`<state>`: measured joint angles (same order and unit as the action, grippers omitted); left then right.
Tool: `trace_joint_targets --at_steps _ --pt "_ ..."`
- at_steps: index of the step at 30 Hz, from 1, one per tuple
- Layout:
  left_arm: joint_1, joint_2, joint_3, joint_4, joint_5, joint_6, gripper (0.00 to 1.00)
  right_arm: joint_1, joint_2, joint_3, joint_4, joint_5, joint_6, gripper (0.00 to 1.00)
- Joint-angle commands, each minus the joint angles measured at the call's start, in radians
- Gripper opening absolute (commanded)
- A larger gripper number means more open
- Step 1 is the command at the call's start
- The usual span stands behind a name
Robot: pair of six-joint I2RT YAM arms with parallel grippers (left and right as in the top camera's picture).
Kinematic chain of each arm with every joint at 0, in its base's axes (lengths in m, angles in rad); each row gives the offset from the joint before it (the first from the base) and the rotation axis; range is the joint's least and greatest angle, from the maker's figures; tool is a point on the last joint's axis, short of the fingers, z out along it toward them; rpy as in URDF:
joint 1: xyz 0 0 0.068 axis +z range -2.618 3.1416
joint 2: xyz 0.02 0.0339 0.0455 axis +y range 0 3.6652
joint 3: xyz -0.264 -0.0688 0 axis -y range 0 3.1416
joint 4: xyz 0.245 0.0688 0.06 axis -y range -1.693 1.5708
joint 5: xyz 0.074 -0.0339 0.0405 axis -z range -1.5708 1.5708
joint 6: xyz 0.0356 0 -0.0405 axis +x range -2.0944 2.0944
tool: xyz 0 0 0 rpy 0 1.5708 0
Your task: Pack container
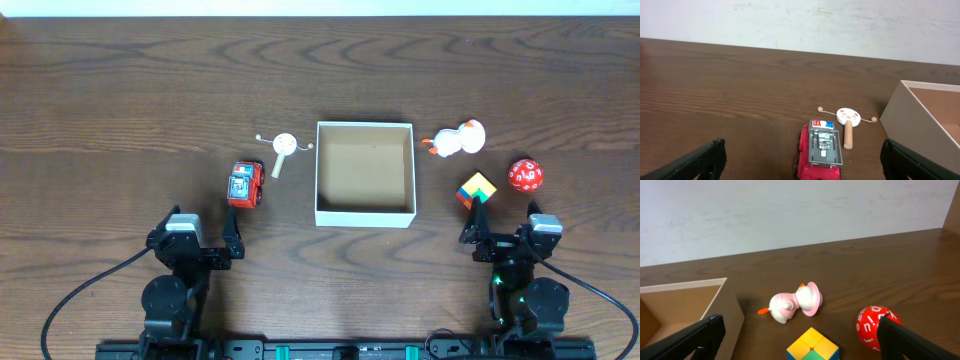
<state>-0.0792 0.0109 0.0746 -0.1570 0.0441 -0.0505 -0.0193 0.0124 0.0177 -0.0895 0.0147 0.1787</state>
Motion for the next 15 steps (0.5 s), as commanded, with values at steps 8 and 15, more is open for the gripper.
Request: trace_joint_targets --at_steps 8,15 --pt "0.005 -0.007 -0.007 -0.030 -0.011 0.013 0.98 -0.013 -0.006 -0.004 -0.001 -0.005 -0.008 0.99" --pt "0.005 -0.007 -0.007 -0.030 -0.011 0.013 0.98 -0.013 -0.006 -0.004 -0.001 -0.004 -0.008 0.99"
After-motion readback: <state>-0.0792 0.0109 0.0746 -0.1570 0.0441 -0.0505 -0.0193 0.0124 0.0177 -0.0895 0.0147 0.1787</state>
